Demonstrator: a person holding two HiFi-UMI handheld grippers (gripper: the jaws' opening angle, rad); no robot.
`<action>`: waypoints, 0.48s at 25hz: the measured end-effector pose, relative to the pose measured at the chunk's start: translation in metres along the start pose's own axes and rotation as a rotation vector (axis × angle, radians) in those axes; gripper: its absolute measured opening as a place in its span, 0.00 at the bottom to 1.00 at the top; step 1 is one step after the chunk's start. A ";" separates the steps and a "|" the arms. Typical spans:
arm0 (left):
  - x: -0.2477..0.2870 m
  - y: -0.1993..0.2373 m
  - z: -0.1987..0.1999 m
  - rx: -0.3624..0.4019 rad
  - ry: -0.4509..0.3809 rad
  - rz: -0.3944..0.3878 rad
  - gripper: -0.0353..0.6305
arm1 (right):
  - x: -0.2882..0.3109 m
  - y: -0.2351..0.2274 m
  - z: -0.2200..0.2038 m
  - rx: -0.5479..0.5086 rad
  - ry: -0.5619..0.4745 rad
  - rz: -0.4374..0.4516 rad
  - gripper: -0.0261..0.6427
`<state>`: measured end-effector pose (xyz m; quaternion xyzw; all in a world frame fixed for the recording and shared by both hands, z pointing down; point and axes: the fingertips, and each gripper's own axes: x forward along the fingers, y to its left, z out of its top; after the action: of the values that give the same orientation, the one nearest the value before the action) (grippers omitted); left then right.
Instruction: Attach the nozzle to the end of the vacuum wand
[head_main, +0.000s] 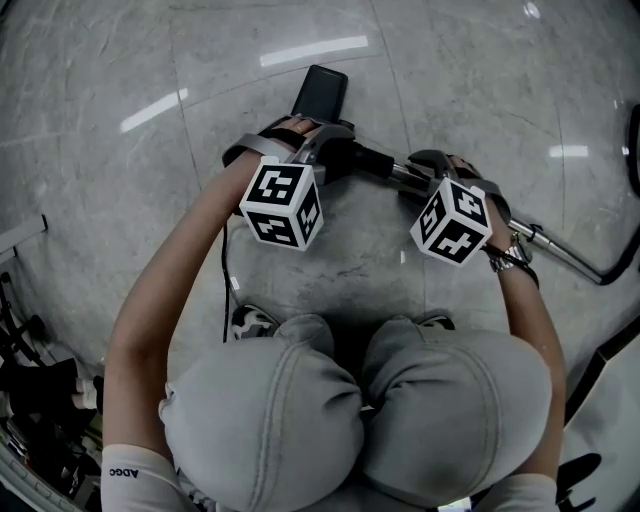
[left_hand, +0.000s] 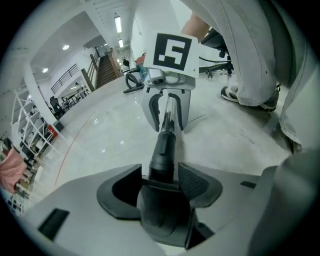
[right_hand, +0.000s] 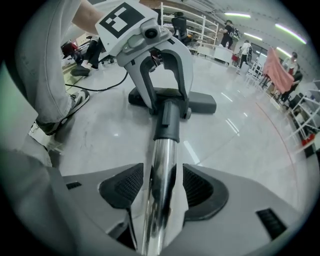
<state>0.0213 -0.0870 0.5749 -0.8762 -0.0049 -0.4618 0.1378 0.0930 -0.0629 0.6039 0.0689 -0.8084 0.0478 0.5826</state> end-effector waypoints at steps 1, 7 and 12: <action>-0.002 0.000 -0.001 -0.008 -0.003 -0.001 0.37 | -0.001 0.000 -0.007 0.011 0.008 0.000 0.37; -0.021 0.003 -0.009 -0.053 -0.018 -0.006 0.38 | -0.008 0.003 -0.056 0.070 0.071 -0.007 0.37; -0.043 0.025 -0.036 -0.165 0.001 0.059 0.38 | -0.015 0.008 -0.096 0.118 0.128 -0.004 0.37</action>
<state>-0.0289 -0.1144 0.5533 -0.8840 0.0592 -0.4570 0.0787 0.1862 -0.0386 0.6198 0.1015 -0.7651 0.0986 0.6282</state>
